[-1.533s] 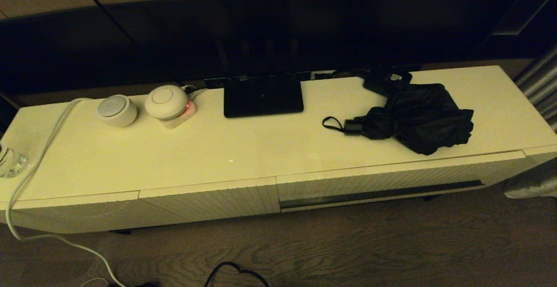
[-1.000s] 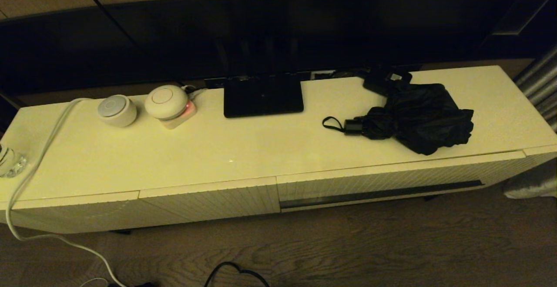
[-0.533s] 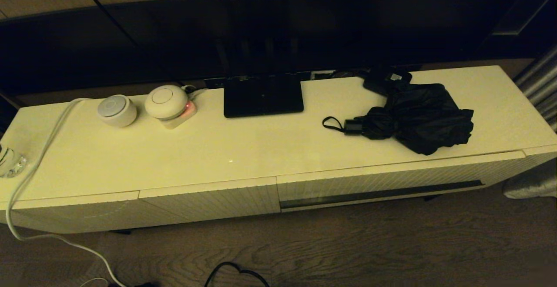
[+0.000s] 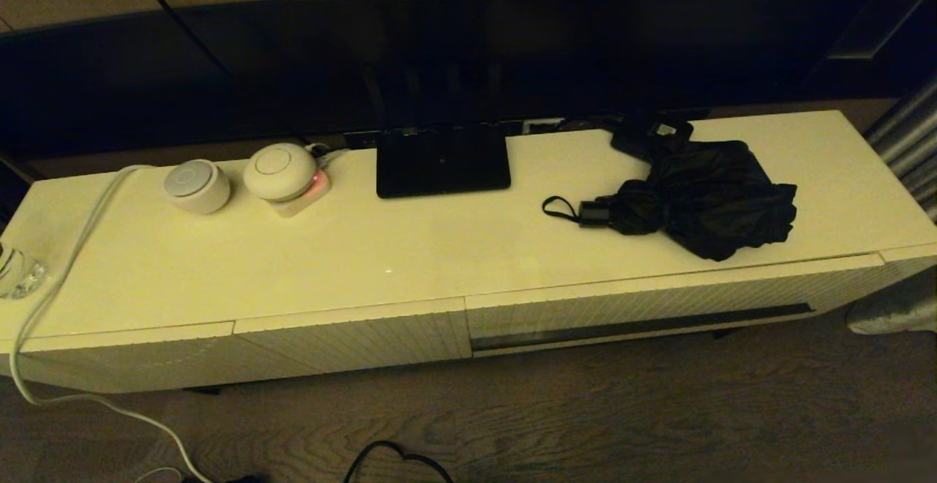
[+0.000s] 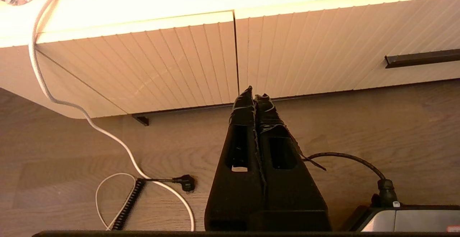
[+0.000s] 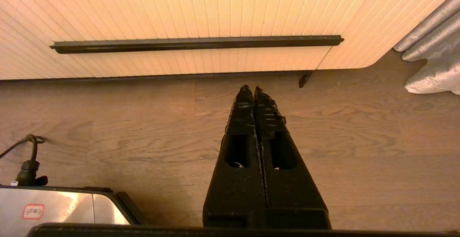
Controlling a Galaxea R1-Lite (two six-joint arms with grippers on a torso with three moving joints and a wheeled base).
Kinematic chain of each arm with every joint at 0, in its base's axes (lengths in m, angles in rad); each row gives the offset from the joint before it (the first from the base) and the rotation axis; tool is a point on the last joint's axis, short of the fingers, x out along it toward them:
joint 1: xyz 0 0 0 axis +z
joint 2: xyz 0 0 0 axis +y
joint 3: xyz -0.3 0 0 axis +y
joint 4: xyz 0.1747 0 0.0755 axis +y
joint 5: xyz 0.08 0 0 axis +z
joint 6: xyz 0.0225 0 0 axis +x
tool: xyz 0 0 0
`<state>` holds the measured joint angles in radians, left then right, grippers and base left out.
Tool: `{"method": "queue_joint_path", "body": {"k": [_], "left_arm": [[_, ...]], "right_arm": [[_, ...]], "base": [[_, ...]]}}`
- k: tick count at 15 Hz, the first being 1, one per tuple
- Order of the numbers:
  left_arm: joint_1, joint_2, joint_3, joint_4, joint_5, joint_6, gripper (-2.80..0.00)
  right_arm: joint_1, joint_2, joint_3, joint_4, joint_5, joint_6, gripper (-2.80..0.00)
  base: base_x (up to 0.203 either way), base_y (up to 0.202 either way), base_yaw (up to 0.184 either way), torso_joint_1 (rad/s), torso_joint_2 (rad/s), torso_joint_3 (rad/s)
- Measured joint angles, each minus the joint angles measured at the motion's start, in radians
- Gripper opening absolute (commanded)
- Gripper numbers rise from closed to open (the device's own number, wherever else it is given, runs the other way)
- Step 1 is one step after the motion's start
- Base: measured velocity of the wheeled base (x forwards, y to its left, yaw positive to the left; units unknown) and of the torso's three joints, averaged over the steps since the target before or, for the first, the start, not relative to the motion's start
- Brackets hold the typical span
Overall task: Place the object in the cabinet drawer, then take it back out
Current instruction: Open the drawer
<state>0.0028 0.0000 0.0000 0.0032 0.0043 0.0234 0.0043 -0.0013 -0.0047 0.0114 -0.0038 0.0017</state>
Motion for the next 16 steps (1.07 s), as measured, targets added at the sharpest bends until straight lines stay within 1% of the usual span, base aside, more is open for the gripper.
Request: {"method": "queue_joint_path", "body": {"k": [2, 3, 5, 7, 9, 11, 14, 16], "left_arm": [[0.000, 0.000, 0.000, 0.000, 0.000, 0.000, -2.80], [0.000, 0.000, 0.000, 0.000, 0.000, 0.000, -2.80], [0.000, 0.000, 0.000, 0.000, 0.000, 0.000, -2.80], [0.000, 0.000, 0.000, 0.000, 0.000, 0.000, -2.80], [0.000, 0.000, 0.000, 0.000, 0.000, 0.000, -2.80], [0.000, 0.000, 0.000, 0.000, 0.000, 0.000, -2.80], [0.000, 0.000, 0.000, 0.000, 0.000, 0.000, -2.80], [0.000, 0.000, 0.000, 0.000, 0.000, 0.000, -2.80]], "right_arm": [[0.000, 0.004, -0.042, 0.045, 0.000, -0.003, -2.80], [0.000, 0.017, -0.106, 0.066, 0.001, 0.000, -2.80], [0.000, 0.077, -0.278, 0.143, 0.006, 0.010, -2.80], [0.005, 0.181, -0.474, 0.206, 0.017, -0.012, -2.80], [0.009, 0.315, -0.657, 0.244, 0.038, -0.086, -2.80], [0.013, 0.461, -0.783, 0.292, 0.062, -0.214, -2.80], [0.022, 0.659, -0.854, 0.340, 0.090, -0.411, -2.80], [0.058, 0.775, -0.865, 0.367, 0.103, -0.516, -2.80]], "base": [[0.000, 0.000, 0.000, 0.000, 0.00, 0.000], [0.000, 0.000, 0.000, 0.000, 0.00, 0.000], [0.000, 0.000, 0.000, 0.000, 0.00, 0.000], [0.000, 0.000, 0.000, 0.000, 0.00, 0.000], [0.000, 0.000, 0.000, 0.000, 0.00, 0.000], [0.000, 0.000, 0.000, 0.000, 0.00, 0.000], [0.000, 0.000, 0.000, 0.000, 0.00, 0.000], [0.000, 0.000, 0.000, 0.000, 0.00, 0.000]]}}
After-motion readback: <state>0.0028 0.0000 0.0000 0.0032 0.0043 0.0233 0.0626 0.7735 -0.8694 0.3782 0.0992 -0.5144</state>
